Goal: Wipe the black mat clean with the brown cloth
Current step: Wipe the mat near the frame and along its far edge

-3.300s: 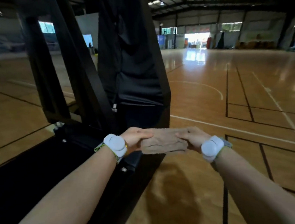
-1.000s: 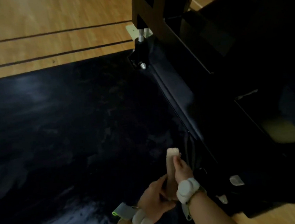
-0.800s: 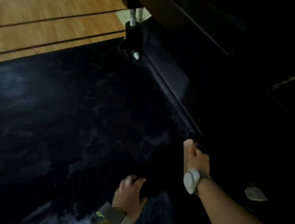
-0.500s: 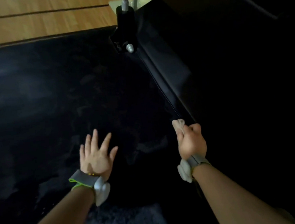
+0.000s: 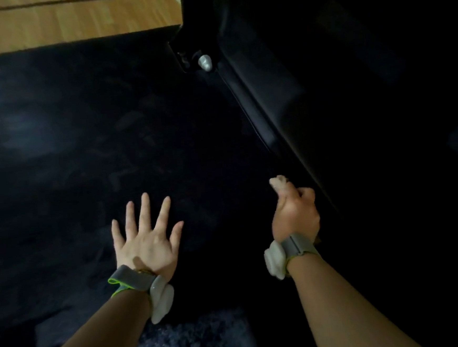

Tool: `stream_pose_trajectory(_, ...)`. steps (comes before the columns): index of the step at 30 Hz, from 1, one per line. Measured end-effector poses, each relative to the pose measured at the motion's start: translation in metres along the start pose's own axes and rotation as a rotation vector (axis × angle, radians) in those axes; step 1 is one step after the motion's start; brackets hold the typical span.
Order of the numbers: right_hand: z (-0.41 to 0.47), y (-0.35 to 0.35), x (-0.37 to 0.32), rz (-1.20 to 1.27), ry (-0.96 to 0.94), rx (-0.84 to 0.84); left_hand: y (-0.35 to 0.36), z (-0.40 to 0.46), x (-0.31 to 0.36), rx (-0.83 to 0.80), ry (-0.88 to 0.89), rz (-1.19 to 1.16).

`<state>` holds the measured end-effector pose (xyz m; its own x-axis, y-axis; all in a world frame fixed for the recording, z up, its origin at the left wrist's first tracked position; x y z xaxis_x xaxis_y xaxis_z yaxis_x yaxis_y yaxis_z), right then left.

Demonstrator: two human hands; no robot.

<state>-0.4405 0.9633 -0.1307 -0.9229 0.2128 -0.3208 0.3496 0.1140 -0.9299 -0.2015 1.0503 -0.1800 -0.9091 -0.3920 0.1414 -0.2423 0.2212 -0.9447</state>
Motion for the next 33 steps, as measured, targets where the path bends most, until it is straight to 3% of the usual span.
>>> stream_pose_trajectory(4,-0.012,0.005,-0.019,-0.153,-0.308,-0.217,-0.001,-0.002,0.0,-0.012,-0.007,0.002)
stream_pose_trajectory(8,0.021,-0.01,0.008,-0.094,-0.037,0.054,-0.002,-0.003,0.0,-0.009,-0.018,-0.002)
stream_pose_trajectory(12,0.013,0.005,-0.001,-0.059,0.022,0.138,-0.006,-0.006,-0.002,-0.014,-0.037,0.009)
stream_pose_trajectory(23,0.023,-0.005,0.006,-0.098,-0.011,0.08,-0.005,-0.009,0.002,0.012,0.014,-0.004)
stream_pose_trajectory(27,0.016,-0.001,-0.01,0.156,0.049,0.107,-0.003,-0.007,0.005,0.021,0.009,-0.004)
stream_pose_trajectory(30,-0.001,0.01,-0.031,0.503,0.019,-0.185,-0.004,-0.007,0.005,0.012,0.006,-0.012)
stream_pose_trajectory(32,0.009,0.003,-0.028,0.448,0.02,-0.155,-0.005,-0.007,0.004,0.021,0.007,0.002)
stream_pose_trajectory(33,0.018,-0.003,-0.021,0.433,0.046,-0.063,-0.005,-0.006,0.004,0.026,0.006,0.002)
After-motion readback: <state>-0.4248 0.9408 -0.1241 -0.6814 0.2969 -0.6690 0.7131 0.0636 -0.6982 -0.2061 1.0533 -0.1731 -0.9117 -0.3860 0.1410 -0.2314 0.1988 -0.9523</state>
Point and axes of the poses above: each hand's wrist, its own z-axis towards the middle knuckle, its own y-axis out of the palm, x = y × z, the point moved 2 cm from there along z, towards the middle knuckle, and after that the axes turned 7 degrees about -x, right-handed, at the moved point
